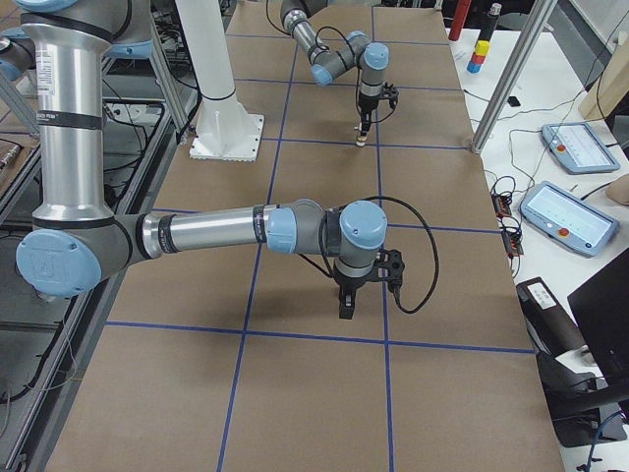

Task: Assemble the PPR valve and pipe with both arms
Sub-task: 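Lower the valve upright at table center and open the left gripper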

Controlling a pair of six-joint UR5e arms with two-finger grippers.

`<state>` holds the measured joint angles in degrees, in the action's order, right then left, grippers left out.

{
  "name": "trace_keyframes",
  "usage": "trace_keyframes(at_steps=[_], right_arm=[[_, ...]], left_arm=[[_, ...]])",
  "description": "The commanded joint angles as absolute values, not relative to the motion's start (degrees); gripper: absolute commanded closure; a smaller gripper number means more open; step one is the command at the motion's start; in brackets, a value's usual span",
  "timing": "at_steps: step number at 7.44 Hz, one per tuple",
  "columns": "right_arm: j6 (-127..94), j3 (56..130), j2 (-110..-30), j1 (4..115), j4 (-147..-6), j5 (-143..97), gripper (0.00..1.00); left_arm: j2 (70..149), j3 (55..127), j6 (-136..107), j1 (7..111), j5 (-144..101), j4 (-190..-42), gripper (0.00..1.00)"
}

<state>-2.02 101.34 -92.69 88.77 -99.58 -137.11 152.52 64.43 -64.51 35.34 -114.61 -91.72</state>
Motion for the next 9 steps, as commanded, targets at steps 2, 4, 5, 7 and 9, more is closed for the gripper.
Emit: trace_keyframes(at_steps=[2,4,5,7,9], right_arm=[[-2.02,101.34,-92.72,88.77,-99.58,-137.11,0.00],[-2.02,101.34,-92.81,88.77,-99.58,-137.11,0.00],[-2.02,101.34,-92.81,88.77,-99.58,-137.20,0.00],[-2.11,101.69,-92.55,88.77,-99.49,-137.11,0.00],[-1.76,101.51,-93.16,88.77,-99.58,-137.20,0.00]], left_arm=[[152.14,64.51,-64.51,35.33,-114.61,-93.42,0.31],[151.97,64.77,-64.77,35.33,-114.61,-93.34,0.01],[151.96,64.86,-64.78,35.33,-114.61,-93.34,0.01],[151.96,65.39,-64.78,35.42,-114.61,-93.16,0.01],[151.18,69.59,-64.60,37.95,-114.87,-92.20,0.01]])
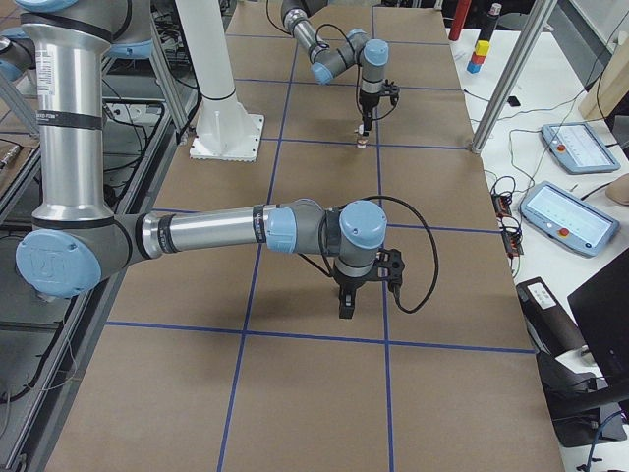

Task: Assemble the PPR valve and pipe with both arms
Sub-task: 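Lower the valve upright at table center and open the left gripper, then raise the left gripper off the valve while the right gripper descends onto the chrome fitting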

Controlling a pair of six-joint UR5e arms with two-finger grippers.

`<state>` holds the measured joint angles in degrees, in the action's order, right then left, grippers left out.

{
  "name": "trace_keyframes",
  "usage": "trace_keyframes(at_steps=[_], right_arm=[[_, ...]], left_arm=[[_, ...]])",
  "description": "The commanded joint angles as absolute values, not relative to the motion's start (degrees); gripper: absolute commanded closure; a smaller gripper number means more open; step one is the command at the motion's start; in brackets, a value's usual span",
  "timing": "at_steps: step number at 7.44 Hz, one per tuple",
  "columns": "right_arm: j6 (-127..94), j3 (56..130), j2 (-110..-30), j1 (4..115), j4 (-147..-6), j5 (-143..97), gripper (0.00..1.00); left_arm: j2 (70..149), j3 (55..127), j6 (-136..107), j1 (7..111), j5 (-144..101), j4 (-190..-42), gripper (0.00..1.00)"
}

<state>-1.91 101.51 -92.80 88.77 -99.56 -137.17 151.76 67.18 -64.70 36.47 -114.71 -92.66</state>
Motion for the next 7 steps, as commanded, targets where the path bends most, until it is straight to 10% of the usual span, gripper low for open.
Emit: trace_keyframes(at_steps=[1,7], right_arm=[[-1.50,101.69,-93.16,88.68,-99.49,-137.28,0.00],[-1.24,93.07,-91.68,78.35,-74.27,-138.08,0.00]], left_arm=[[148.13,73.70,-64.51,38.66,-114.79,-91.15,0.01],[138.61,84.63,-64.42,40.61,-114.96,-91.14,0.01]])
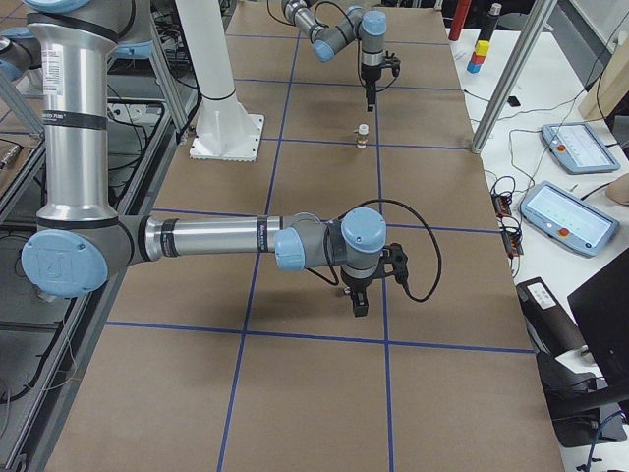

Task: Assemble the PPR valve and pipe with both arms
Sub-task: 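Raise the left gripper off the valve while the right gripper descends onto the chrome fitting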

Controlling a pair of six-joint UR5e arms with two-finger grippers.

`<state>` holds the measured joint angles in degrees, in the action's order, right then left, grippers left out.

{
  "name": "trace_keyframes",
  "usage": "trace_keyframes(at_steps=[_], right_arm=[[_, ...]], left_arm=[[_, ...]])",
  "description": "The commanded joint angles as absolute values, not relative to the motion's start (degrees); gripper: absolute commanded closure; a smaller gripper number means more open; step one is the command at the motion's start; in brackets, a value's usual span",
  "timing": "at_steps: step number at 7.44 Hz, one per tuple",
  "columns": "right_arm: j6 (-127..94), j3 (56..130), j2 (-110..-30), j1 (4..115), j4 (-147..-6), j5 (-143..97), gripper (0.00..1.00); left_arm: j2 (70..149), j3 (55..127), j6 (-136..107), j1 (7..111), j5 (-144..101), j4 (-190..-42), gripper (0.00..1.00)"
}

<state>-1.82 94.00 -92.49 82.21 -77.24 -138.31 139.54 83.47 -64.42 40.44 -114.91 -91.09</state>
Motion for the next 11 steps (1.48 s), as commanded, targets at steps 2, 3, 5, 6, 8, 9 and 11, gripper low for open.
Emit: trace_keyframes(at_steps=[2,3,5,6,8,9,11], right_arm=[[-2.02,92.90,-90.18,74.89,-74.44,-137.38,0.00],[-3.07,92.90,-89.83,73.32,-74.70,-135.11,0.00],[-7.46,92.72,-89.74,70.76,-74.36,-131.92,0.00],[-7.38,92.55,-89.74,69.53,-74.36,-131.66,0.00],[-7.47,91.58,-89.48,68.39,-74.53,-131.66,0.01],[-7.47,89.67,-88.17,68.12,-74.36,-131.66,0.01],[-7.47,87.37,-86.75,66.72,-74.27,-131.57,0.01]], left_arm=[[138.08,85.52,-64.42,40.61,-114.96,-90.79,0.01],[137.82,85.60,-64.42,40.61,-114.96,-90.79,0.01],[137.81,85.95,-64.42,40.69,-114.96,-90.79,0.00],[137.81,85.87,-64.42,40.87,-114.96,-90.79,0.00],[137.55,85.96,-64.42,41.22,-114.96,-90.88,0.00],[137.55,85.96,-64.42,41.13,-114.96,-90.88,0.00],[137.37,86.04,-64.42,41.22,-114.96,-90.88,0.00]])
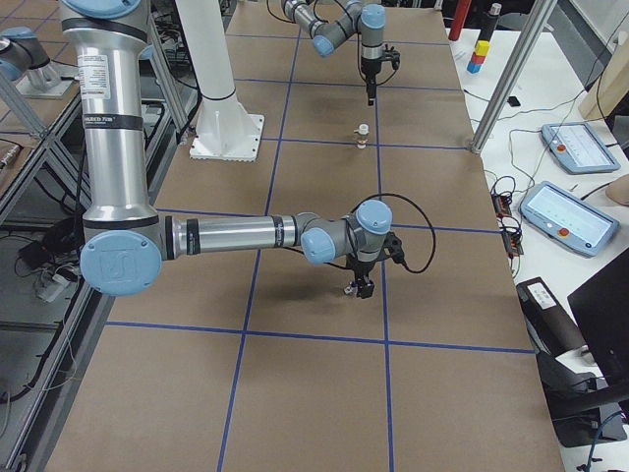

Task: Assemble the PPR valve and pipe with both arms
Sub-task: 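Raise the left gripper off the valve while the right gripper descends onto the chrome fitting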

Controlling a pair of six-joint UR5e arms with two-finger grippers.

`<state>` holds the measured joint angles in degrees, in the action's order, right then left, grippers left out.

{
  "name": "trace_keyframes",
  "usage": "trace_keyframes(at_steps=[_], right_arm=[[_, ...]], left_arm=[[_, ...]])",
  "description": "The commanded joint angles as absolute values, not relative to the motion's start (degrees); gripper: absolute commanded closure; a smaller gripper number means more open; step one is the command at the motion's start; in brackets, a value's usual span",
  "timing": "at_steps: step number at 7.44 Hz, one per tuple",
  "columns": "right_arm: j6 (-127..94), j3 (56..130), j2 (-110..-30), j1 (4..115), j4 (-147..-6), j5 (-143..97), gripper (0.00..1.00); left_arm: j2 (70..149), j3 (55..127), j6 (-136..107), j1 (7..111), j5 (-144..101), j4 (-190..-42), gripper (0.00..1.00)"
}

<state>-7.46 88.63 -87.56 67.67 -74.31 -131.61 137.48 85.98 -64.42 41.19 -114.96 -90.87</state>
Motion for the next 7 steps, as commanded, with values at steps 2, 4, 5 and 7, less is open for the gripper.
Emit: trace_keyframes(at_steps=[2,4,5,7], right_arm=[[-7.38,87.36,-86.75,65.83,-74.27,-131.57,0.05],[-7.38,87.19,-86.84,65.74,-74.27,-131.49,0.19],[-6.95,87.01,-86.75,65.66,-74.27,-129.66,0.27],[-6.77,86.57,-86.66,65.57,-74.27,-129.02,0.34]], left_arm=[[137.37,86.04,-64.42,41.22,-114.96,-90.88,0.00],[137.37,86.13,-64.42,41.22,-114.96,-90.88,0.00],[137.37,86.05,-64.42,41.22,-114.87,-90.88,0.00],[137.37,86.13,-64.42,41.13,-114.70,-90.97,0.00]])
